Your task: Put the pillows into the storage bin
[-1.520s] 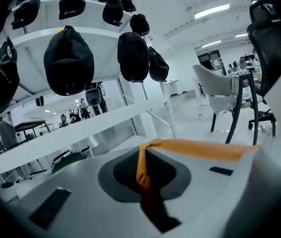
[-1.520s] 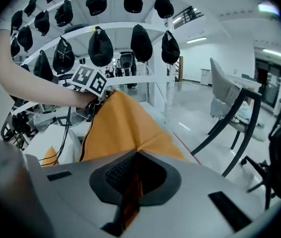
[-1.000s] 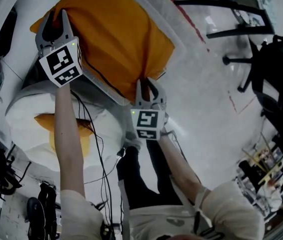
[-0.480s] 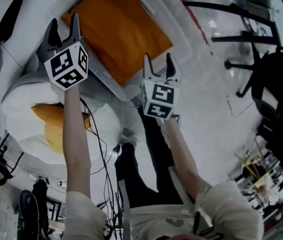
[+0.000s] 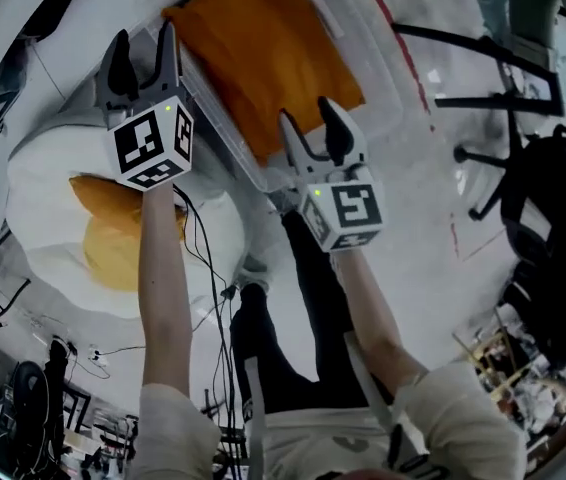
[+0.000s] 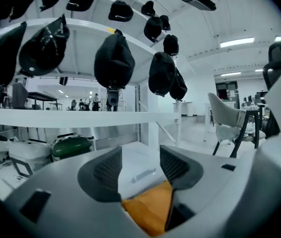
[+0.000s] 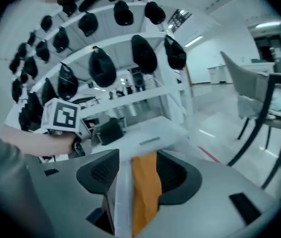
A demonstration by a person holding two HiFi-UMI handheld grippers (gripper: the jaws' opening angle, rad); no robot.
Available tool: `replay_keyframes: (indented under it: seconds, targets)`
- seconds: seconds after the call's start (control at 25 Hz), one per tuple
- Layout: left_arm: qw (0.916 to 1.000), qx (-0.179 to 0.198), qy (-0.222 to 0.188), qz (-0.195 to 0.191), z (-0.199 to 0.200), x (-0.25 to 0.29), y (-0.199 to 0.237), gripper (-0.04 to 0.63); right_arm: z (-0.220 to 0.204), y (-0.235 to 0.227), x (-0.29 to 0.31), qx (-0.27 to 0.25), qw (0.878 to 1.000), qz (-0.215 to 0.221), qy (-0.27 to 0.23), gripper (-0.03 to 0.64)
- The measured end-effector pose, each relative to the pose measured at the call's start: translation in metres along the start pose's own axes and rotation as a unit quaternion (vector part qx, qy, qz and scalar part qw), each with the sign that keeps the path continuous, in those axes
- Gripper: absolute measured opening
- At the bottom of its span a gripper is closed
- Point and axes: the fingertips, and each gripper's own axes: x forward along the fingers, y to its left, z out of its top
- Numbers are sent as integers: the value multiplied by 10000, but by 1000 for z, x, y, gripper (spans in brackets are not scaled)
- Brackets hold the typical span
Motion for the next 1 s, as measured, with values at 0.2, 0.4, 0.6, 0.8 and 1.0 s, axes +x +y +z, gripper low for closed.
replay_keyframes:
  seconds: [0.2, 0.4, 0.6, 0.8, 1.0]
  targets:
    - [9974, -316, -111, 641, -12, -81, 64, 212, 12, 96, -5, -409, 9917, 1189, -252, 232]
    - [9825, -693, -14, 1730, -58, -204, 150, 134, -5, 211, -7, -832, 9692, 2316, -82, 232]
    - [9569, -902, 389, 2731, -118, -328, 222, 45, -65, 312, -9, -1480, 9414, 3006, 395, 233]
    - [9272, -1252, 392, 3508, -163, -433, 249, 9, -153, 370, -7, -2300, 9023, 3434, 1224, 233]
    - [9098, -1607, 755, 3751, -226, -490, 235, 8, -246, 386, 4, -3358, 8540, 3477, 1924, 233]
